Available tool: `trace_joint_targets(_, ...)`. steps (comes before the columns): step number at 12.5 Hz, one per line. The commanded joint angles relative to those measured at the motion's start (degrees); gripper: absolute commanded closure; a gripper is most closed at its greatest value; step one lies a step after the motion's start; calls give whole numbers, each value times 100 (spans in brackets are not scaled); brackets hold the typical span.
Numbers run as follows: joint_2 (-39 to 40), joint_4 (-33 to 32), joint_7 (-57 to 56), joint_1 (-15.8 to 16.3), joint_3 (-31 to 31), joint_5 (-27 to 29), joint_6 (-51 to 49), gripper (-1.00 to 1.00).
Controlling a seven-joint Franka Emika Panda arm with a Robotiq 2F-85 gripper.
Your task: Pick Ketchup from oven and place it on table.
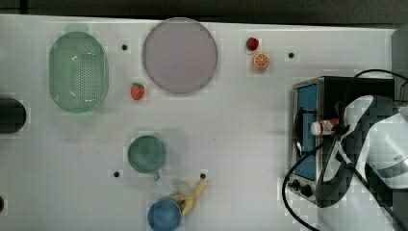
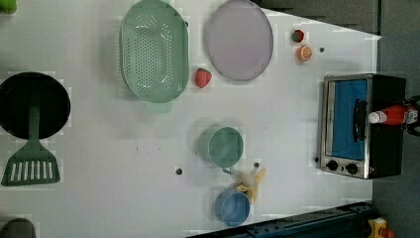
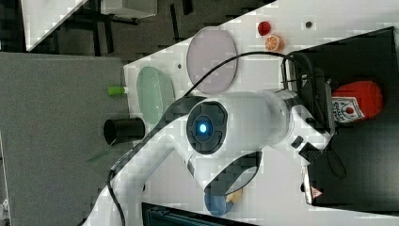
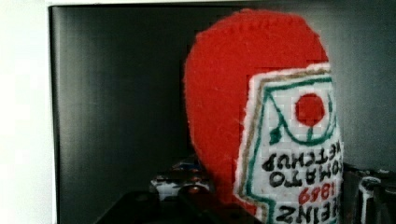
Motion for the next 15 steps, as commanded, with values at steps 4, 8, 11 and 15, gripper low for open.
trace_joint_targets(4, -345, 683, 176, 30, -13, -75, -801, -27)
trace_joint_targets(8, -831, 1781, 134, 434, 64, -339, -2546, -27)
trace_joint_targets(11, -1220, 2056, 134, 912, 405, -394, -2857, -27)
trace_joint_targets(15, -1502, 2046, 134, 1424, 1159, -398, -3456, -26)
